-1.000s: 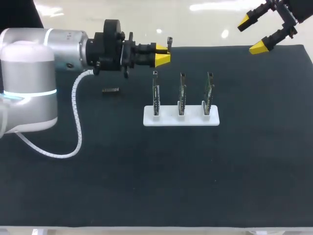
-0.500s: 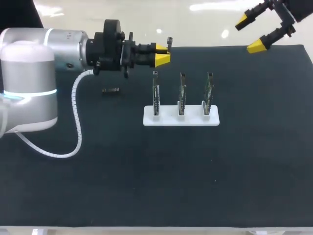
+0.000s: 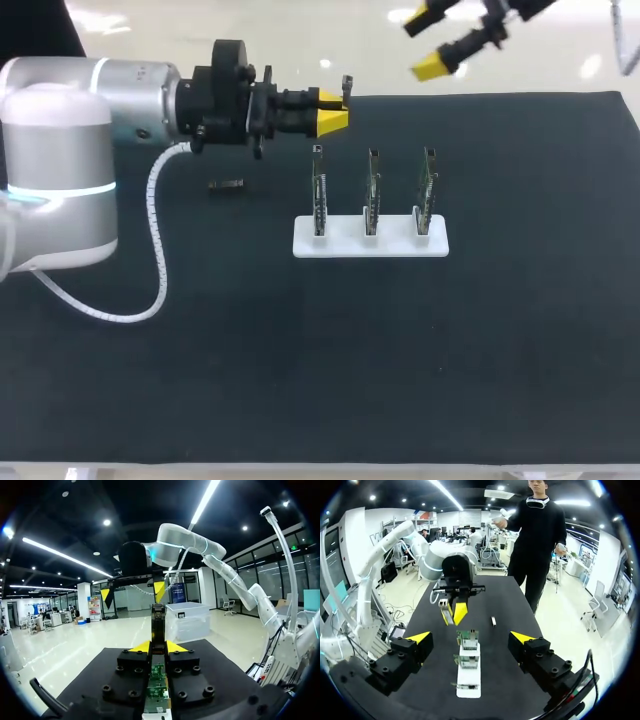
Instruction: Pick up the optical module with the left hand, and insert it into the network port with the right hand.
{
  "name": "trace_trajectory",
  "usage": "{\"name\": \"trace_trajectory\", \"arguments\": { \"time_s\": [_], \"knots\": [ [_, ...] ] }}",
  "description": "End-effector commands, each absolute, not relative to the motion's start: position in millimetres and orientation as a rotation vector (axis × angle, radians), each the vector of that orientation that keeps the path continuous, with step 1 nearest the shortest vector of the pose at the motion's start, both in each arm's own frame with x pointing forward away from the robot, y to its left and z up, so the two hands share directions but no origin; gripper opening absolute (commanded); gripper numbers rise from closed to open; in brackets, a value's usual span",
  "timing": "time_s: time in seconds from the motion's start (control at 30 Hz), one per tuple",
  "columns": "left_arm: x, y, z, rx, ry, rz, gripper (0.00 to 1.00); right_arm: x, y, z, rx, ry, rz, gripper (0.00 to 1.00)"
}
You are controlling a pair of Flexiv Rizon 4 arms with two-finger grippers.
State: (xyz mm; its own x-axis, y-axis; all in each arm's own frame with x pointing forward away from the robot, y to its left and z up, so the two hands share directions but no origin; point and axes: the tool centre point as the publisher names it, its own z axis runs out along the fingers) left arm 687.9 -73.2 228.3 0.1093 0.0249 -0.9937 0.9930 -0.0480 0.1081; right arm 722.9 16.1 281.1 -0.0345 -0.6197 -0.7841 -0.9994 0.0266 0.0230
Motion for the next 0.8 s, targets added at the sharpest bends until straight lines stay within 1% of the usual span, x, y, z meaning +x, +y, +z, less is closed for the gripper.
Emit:
{"name": "trace_trajectory", "arguments": {
  "time_s": [0.03, 0.27, 0.8],
  "knots": [
    [689, -73, 228, 1.315, 1.125, -1.150, 0.00, 707, 40, 280, -1.586, 1.770, 0.719, 1.00],
    [689, -73, 228, 1.315, 1.125, -1.150, 0.00, 693, 62, 275, -1.571, 1.787, 0.663, 1.00],
    [689, -73, 228, 1.315, 1.125, -1.150, 0.00, 683, 68, 277, -1.581, 1.769, 0.665, 1.00]
  ]
}}
